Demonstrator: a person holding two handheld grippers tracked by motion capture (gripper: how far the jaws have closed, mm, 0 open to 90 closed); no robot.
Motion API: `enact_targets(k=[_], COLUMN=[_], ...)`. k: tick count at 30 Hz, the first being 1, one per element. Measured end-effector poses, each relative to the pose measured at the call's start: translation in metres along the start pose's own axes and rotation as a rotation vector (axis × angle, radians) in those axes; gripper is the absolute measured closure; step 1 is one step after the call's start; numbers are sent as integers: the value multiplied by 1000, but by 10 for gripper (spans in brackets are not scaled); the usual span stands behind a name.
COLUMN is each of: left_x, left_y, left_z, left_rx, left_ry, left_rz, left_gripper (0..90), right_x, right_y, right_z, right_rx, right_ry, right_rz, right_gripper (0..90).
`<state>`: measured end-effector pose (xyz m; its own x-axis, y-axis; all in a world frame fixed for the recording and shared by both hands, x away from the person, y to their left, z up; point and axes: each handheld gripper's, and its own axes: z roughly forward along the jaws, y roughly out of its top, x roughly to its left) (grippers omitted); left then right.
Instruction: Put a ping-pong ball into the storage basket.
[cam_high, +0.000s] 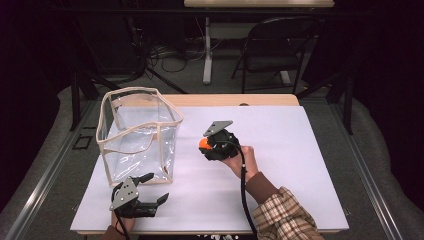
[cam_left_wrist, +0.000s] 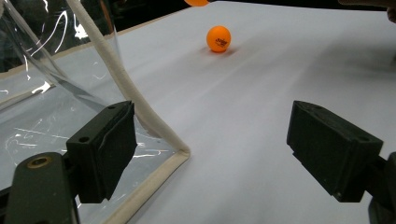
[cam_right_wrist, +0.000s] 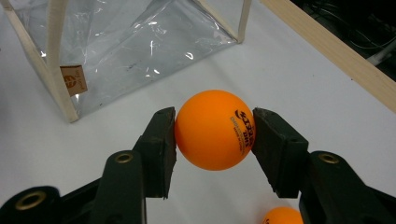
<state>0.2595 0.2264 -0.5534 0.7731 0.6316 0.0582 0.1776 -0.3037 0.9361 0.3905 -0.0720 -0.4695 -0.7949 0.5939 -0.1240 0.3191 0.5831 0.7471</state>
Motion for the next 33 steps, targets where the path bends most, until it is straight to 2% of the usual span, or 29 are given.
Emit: enact_targets(k=[19,20,33], left_x=[1,1,1], left_y=[0,0,-1], left_z=[0,0,-1], left_rx=[2,2,1], left_ry=[3,3,3], left_rz=[-3,-3,-4], left_gripper=[159,159,159], right_x=[-11,-12,-14], right_y=[13,15,26], right_z=[-9,-10,-13], right_rx=[-28,-23,-25], right_ry=[-8,-10,-20], right_rz=[3,-9,-21], right_gripper=[504,504,504])
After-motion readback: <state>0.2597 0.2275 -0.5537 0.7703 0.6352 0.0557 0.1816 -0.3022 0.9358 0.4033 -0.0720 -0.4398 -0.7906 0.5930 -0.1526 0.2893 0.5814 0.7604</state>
